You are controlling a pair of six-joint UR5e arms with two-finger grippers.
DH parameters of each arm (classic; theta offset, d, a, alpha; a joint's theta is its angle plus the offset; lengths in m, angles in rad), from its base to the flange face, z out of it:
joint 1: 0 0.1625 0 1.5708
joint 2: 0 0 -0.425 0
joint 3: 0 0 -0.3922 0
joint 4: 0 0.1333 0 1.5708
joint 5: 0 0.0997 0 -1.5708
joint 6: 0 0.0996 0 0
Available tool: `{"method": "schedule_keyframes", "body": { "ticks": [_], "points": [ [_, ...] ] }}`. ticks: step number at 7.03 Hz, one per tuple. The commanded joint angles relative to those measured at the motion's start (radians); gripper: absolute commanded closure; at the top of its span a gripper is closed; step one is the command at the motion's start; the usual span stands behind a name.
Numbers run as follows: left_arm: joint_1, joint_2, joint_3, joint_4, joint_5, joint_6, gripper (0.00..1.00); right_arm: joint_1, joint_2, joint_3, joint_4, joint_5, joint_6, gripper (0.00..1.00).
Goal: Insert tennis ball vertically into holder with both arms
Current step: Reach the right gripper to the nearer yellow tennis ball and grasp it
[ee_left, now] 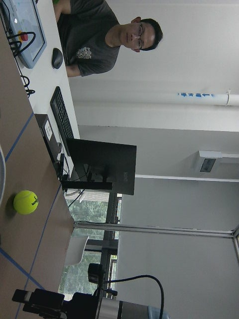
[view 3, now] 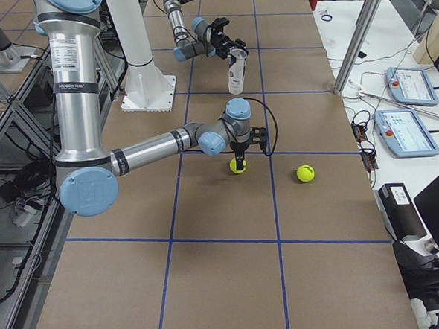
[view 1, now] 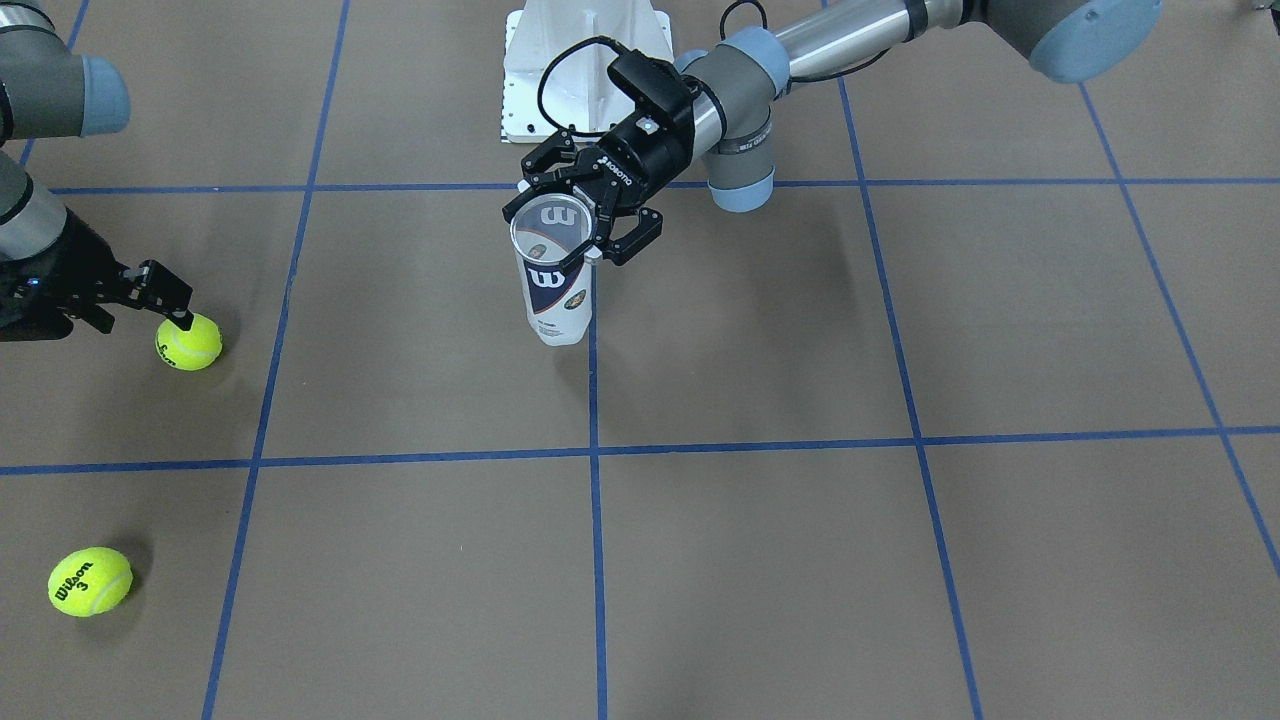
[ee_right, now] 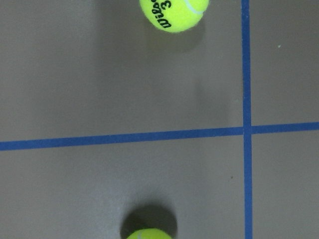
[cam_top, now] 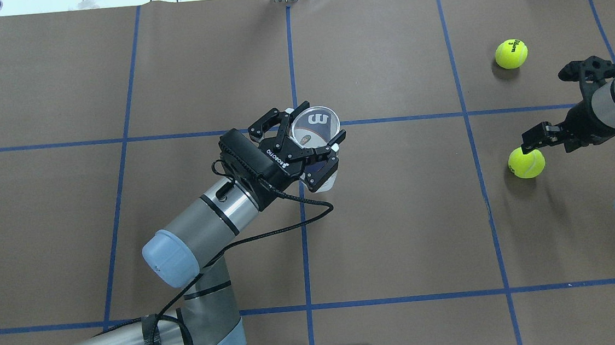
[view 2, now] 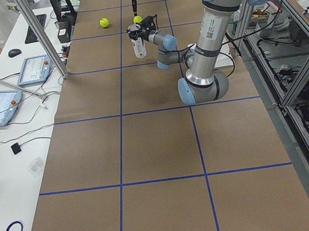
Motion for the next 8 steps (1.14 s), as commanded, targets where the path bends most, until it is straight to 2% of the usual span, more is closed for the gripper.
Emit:
{"method": "schedule_keyframes", "body": {
  "ticks": [1, 5, 6, 7, 8],
  "points": [
    [0.0, 0.0, 0.0, 0.0, 0.001, 0.0, 0.19, -0.045, 0.01, -0.03, 0.002, -0.011, 0.001, 0.01],
    [-0.002, 0.0, 0.003, -0.002, 0.0, 0.0, 0.19, -0.077, 0.065, -0.111, 0.003, -0.04, 0.0, 0.04],
    [-0.002, 0.002, 0.005, -0.002, 0.0, 0.0, 0.19, -0.077, 0.069, -0.124, 0.003, -0.038, -0.007, 0.09],
    [-0.002, 0.002, 0.006, -0.002, 0.0, 0.0, 0.19, -0.074, 0.065, -0.124, 0.003, -0.038, 0.001, 0.38],
    [-0.002, 0.002, 0.02, -0.006, 0.0, -0.001, 0.19, -0.074, 0.063, -0.121, 0.003, -0.037, 0.001, 0.8]
  ]
}}
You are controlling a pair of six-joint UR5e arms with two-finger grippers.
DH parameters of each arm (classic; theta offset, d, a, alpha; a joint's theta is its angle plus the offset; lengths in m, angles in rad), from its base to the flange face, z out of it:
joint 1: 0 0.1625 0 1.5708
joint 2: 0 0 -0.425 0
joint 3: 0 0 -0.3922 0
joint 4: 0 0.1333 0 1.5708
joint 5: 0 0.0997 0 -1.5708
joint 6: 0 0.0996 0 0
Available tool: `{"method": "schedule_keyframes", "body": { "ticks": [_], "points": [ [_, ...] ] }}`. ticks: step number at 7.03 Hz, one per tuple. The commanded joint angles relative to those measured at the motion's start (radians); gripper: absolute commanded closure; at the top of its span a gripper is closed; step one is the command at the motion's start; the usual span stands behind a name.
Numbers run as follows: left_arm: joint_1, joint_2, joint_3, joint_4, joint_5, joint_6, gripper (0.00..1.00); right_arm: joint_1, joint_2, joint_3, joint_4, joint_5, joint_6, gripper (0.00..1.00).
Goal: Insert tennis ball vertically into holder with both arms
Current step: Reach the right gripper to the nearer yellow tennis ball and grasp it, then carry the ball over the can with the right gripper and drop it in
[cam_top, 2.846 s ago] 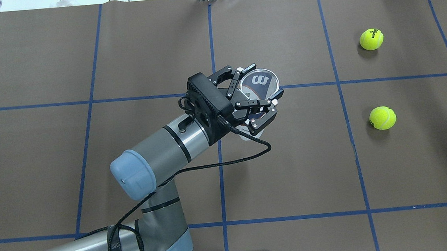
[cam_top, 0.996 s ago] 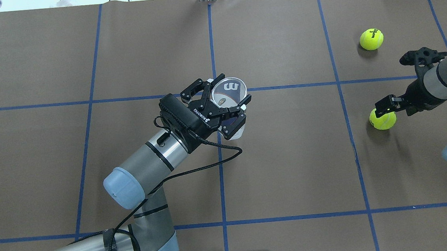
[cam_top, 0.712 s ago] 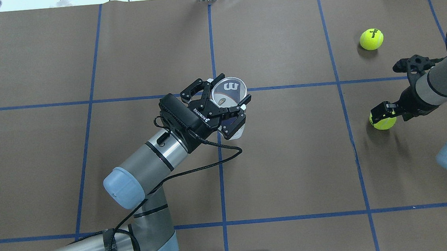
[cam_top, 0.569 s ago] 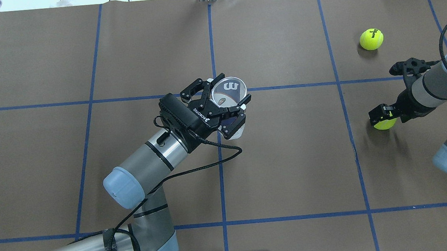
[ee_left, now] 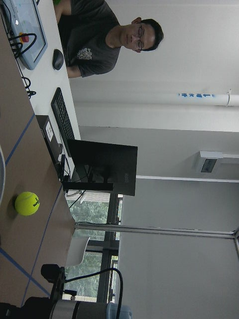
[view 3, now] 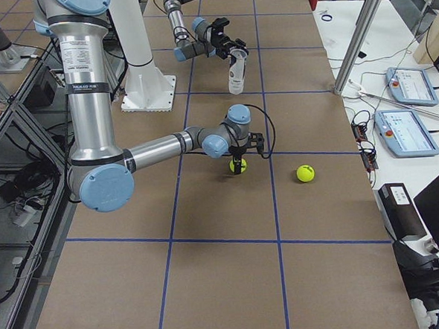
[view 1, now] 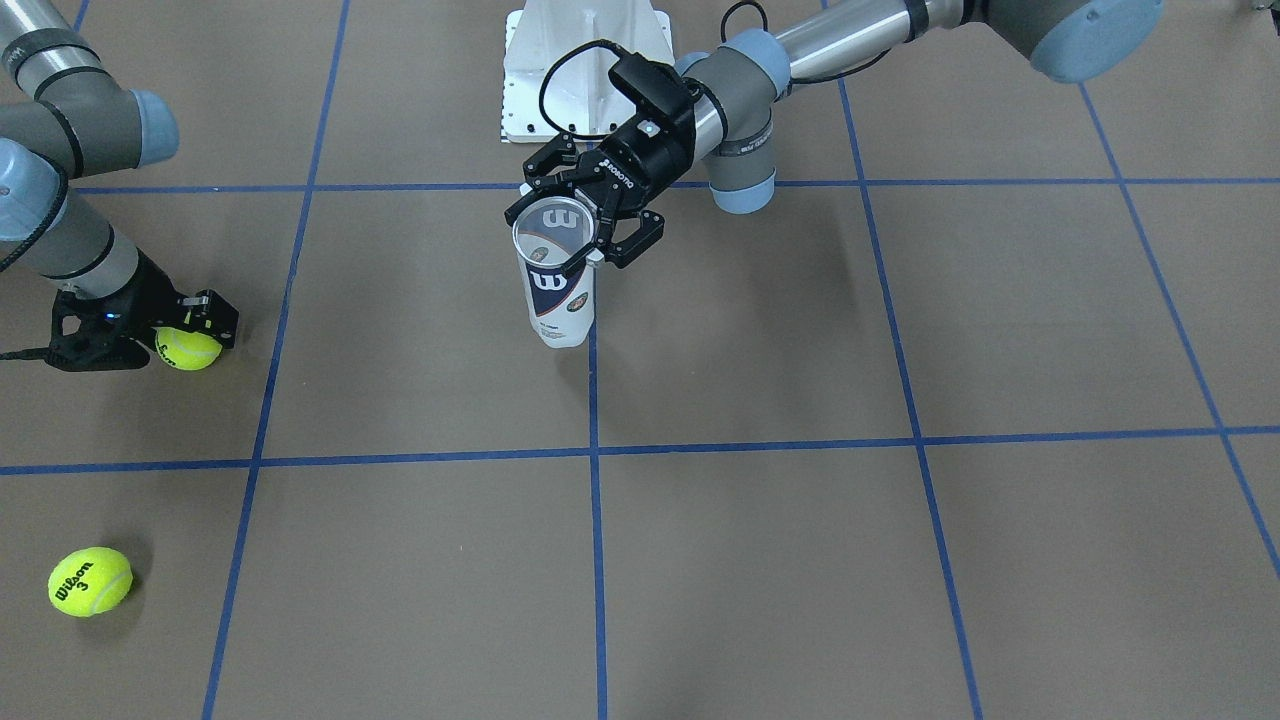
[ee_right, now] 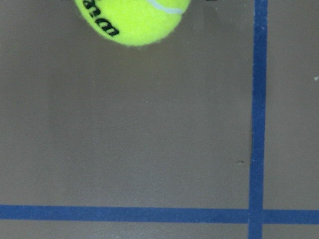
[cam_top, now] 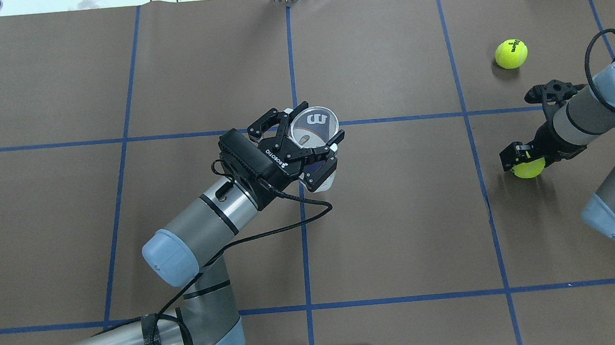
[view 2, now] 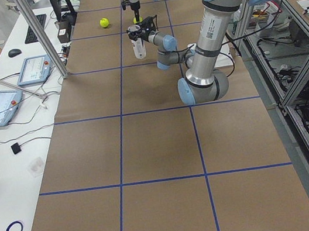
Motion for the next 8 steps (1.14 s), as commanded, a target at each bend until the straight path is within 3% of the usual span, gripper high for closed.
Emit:
{"method": "schedule_keyframes", "body": {
  "ticks": [1, 2, 3, 5, 6, 8],
  "points": [
    [0.0, 0.0, 0.054, -0.058, 0.002, 0.0, 0.19, 0.004, 0.005, 0.032, -0.006, 0.012, 0.005, 1.0],
    [0.0, -0.001, 0.08, -0.101, 0.002, 0.002, 0.19, 0.012, 0.005, 0.09, -0.027, 0.017, 0.032, 1.0],
    [0.0, -0.001, 0.08, -0.102, 0.002, 0.002, 0.19, 0.032, 0.048, 0.154, -0.12, 0.042, 0.084, 1.0],
    [0.002, 0.0, 0.085, -0.102, 0.002, 0.002, 0.19, 0.044, 0.257, 0.225, -0.416, 0.069, 0.147, 1.0],
    [0.0, 0.0, 0.088, -0.102, 0.0, 0.003, 0.18, 0.042, 0.342, 0.227, -0.485, 0.069, 0.192, 1.0],
    [0.0, 0.0, 0.099, -0.108, 0.0, 0.002, 0.18, 0.036, 0.417, 0.262, -0.488, 0.09, 0.329, 1.0]
  ]
}}
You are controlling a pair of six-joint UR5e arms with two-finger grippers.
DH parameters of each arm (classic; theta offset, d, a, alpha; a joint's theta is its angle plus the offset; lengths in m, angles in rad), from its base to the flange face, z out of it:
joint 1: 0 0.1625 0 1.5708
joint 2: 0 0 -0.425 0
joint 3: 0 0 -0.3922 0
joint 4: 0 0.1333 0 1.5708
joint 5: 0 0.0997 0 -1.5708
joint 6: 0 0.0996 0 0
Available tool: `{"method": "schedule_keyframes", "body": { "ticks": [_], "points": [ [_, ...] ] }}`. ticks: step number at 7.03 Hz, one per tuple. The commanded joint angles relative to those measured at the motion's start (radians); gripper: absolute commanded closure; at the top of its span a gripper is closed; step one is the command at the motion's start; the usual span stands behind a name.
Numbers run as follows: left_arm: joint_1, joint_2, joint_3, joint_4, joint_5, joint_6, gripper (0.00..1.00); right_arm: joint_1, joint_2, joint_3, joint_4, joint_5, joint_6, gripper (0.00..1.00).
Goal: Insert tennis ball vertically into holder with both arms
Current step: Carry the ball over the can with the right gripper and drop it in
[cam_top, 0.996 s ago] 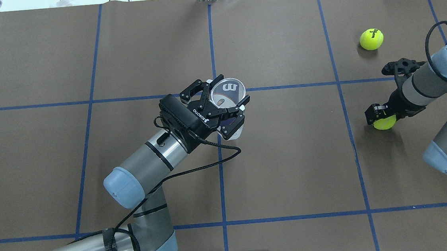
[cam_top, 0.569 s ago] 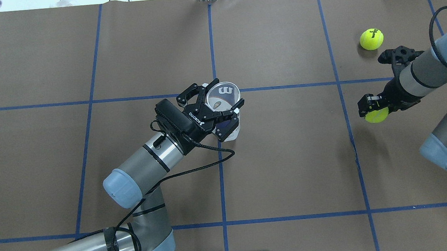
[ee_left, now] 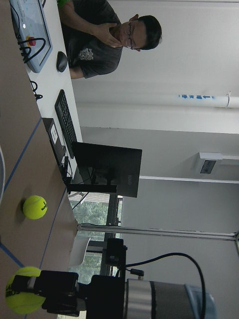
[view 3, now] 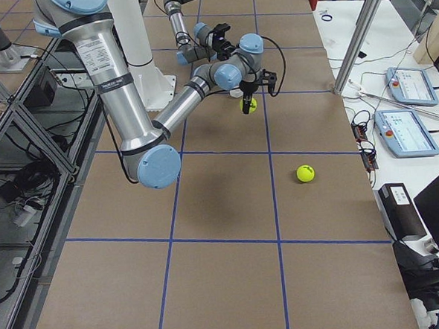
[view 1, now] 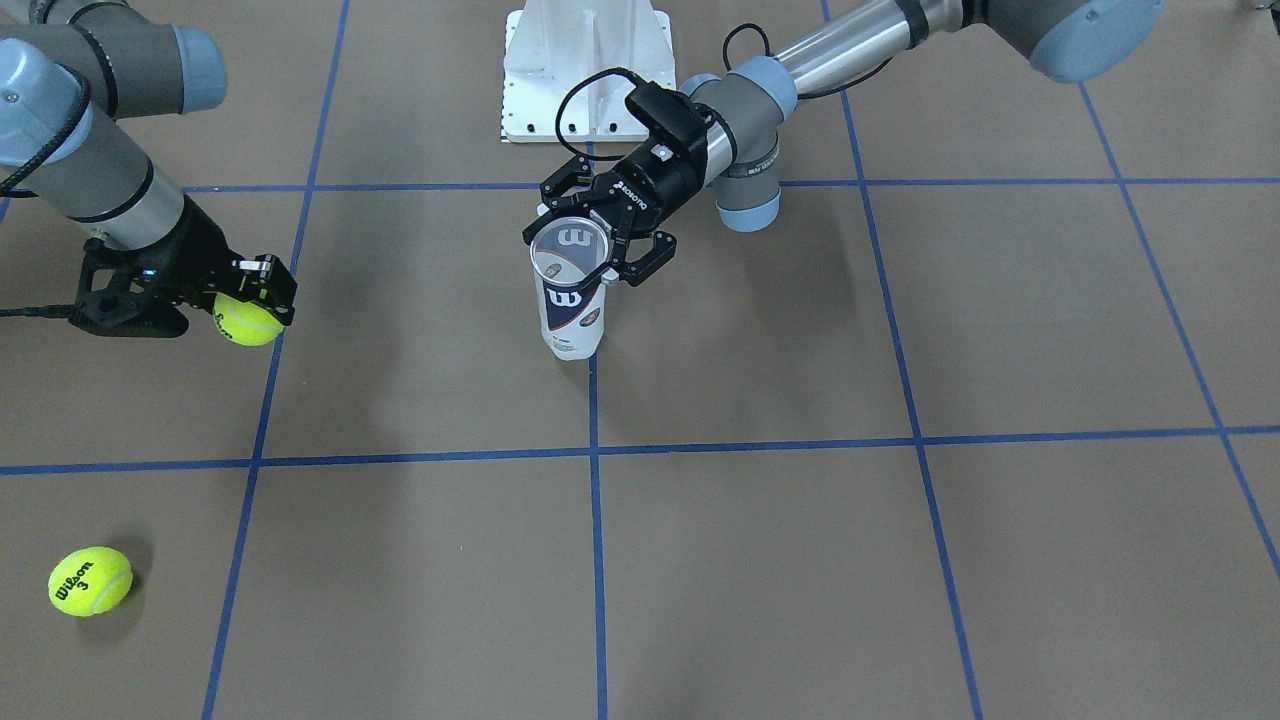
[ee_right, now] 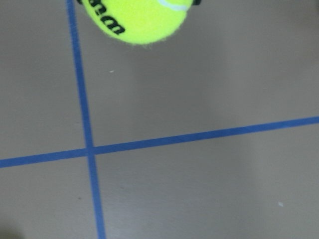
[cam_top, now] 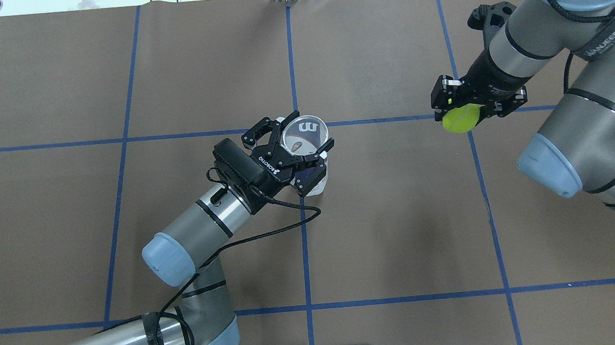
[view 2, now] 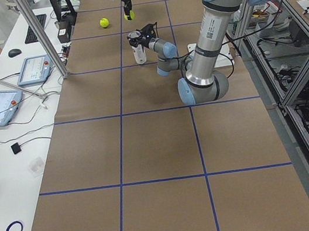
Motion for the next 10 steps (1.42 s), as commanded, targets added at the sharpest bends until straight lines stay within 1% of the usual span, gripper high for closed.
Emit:
{"method": "schedule_keyframes", "body": {
  "ticks": [1, 5, 6, 7, 8, 10],
  "points": [
    [-0.001, 0.0, 0.004, -0.004, 0.001, 0.0, 0.18, -0.016, 0.105, 0.021, -0.013, 0.017, 0.165, 1.0],
    [0.001, 0.002, 0.005, -0.004, 0.001, 0.001, 0.16, -0.079, 0.253, 0.01, -0.014, 0.003, 0.351, 1.0],
    [0.001, 0.002, 0.005, -0.004, 0.0, 0.001, 0.15, -0.091, 0.287, -0.005, -0.014, -0.004, 0.385, 1.0],
    [0.002, 0.014, 0.005, -0.006, 0.001, 0.0, 0.15, -0.113, 0.313, -0.029, -0.013, -0.03, 0.401, 1.0],
    [0.002, 0.014, 0.004, -0.006, 0.001, 0.0, 0.14, -0.142, 0.343, -0.045, -0.012, -0.081, 0.416, 1.0],
    [0.002, 0.014, 0.004, -0.006, 0.001, 0.0, 0.12, -0.159, 0.412, -0.108, -0.012, -0.09, 0.448, 1.0]
  ]
}}
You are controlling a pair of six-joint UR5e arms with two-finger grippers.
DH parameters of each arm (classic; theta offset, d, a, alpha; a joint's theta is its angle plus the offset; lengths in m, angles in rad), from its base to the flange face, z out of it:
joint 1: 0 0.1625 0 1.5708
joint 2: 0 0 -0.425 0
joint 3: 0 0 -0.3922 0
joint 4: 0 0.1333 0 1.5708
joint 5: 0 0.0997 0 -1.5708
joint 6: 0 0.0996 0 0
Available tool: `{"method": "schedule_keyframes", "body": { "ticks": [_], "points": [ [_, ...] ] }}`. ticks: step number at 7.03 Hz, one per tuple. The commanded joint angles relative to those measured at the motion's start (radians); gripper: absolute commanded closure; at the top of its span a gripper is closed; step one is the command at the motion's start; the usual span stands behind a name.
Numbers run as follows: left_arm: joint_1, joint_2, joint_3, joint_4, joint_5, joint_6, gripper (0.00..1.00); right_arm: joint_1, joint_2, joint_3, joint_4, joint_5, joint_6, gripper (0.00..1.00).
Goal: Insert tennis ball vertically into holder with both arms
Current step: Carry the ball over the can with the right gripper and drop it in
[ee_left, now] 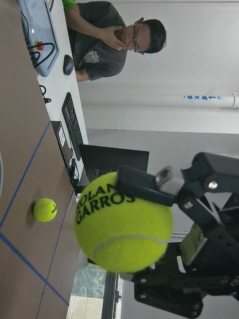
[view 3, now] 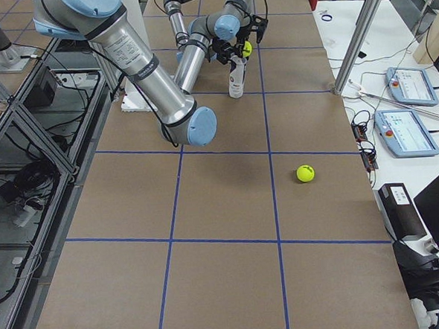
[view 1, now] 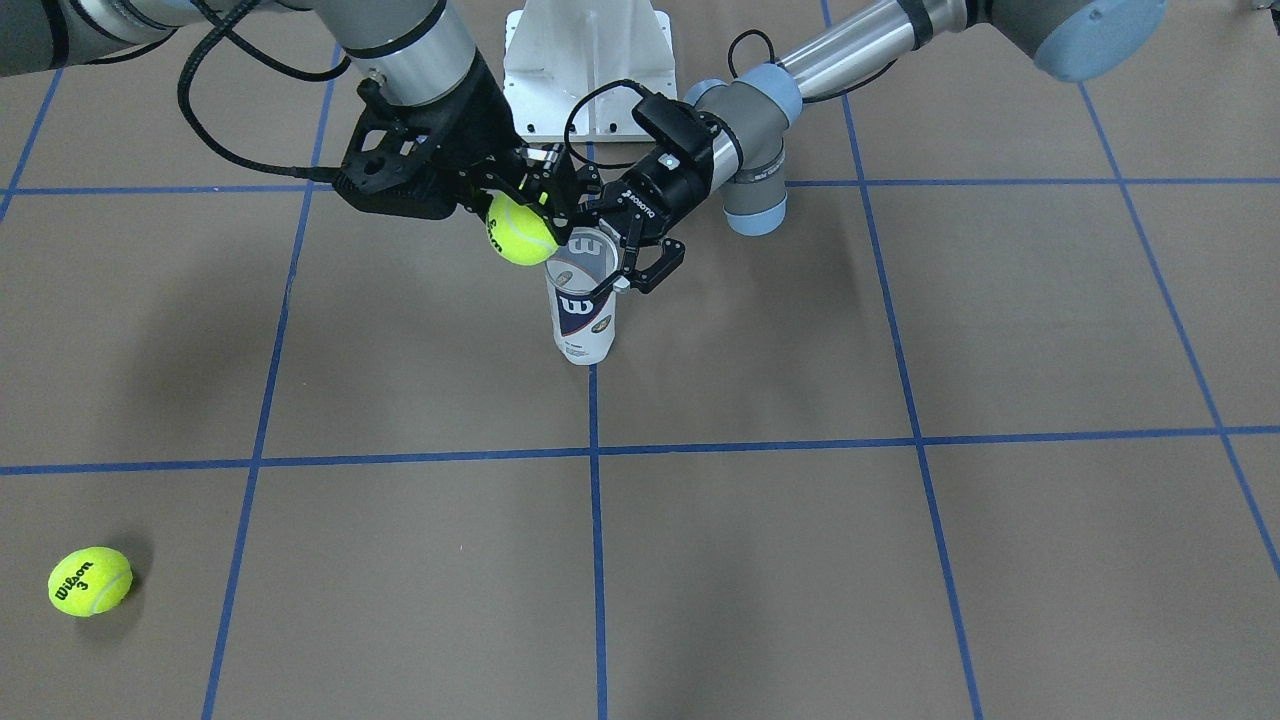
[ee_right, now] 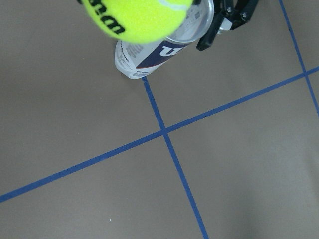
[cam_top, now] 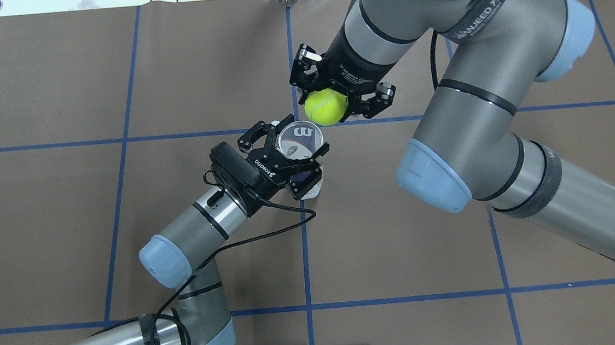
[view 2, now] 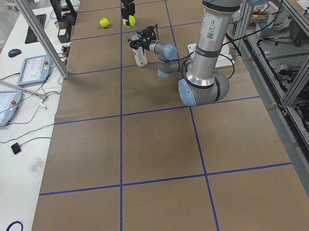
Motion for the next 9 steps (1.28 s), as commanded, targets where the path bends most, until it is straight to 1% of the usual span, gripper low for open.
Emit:
{"method": "schedule_keyframes", "body": {
  "ticks": [1, 4, 6, 8, 9],
  "points": [
    [0.0, 0.001, -0.002, -0.001, 0.0, 0.0, 0.12, -0.017, 0.039, -0.034, 0.0, -0.017, 0.017, 1.0],
    [-0.001, 0.005, -0.002, -0.001, 0.0, -0.002, 0.12, -0.069, 0.035, -0.036, -0.001, -0.081, 0.017, 1.0],
    [0.0, 0.007, 0.0, -0.001, 0.0, -0.002, 0.12, -0.077, 0.03, -0.036, -0.005, -0.086, 0.016, 1.0],
    [0.0, 0.007, 0.0, 0.001, 0.0, -0.002, 0.12, -0.093, 0.026, -0.036, -0.005, -0.1, 0.016, 0.98],
    [0.002, 0.005, 0.0, 0.001, 0.0, -0.003, 0.12, -0.096, 0.021, -0.036, -0.006, -0.103, 0.016, 0.94]
  ]
}}
